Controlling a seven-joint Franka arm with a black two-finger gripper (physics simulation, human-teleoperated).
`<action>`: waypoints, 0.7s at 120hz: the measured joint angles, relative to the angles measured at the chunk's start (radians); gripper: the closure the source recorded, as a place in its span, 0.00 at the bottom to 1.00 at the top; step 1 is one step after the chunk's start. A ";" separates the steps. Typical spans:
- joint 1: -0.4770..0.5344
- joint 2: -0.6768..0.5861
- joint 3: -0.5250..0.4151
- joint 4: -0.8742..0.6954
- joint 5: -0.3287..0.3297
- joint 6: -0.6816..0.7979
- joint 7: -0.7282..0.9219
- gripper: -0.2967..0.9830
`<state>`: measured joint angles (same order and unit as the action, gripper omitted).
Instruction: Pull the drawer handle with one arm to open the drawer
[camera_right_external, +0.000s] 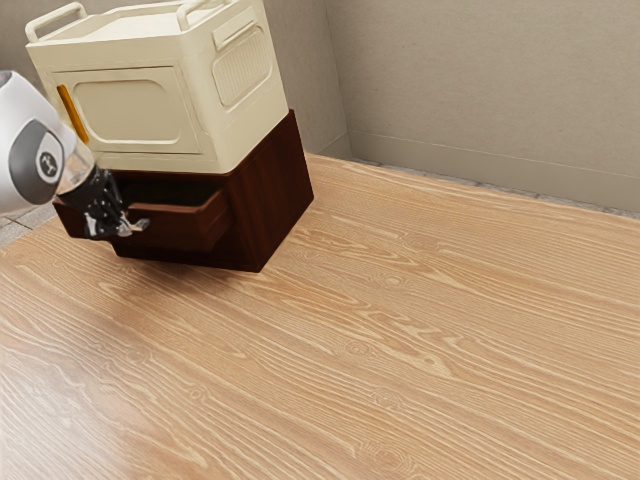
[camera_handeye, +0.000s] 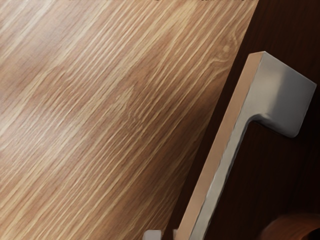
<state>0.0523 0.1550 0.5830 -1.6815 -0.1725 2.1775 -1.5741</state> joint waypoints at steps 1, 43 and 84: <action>0.000 -0.002 -0.001 -0.002 0.001 0.000 0.000 0.84; -0.013 -0.099 0.000 -0.103 0.038 -0.003 0.000 0.85; -0.015 -0.175 -0.002 -0.184 0.072 -0.001 0.000 0.85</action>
<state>0.0374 -0.0205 0.5809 -1.8650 -0.1008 2.1764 -1.5739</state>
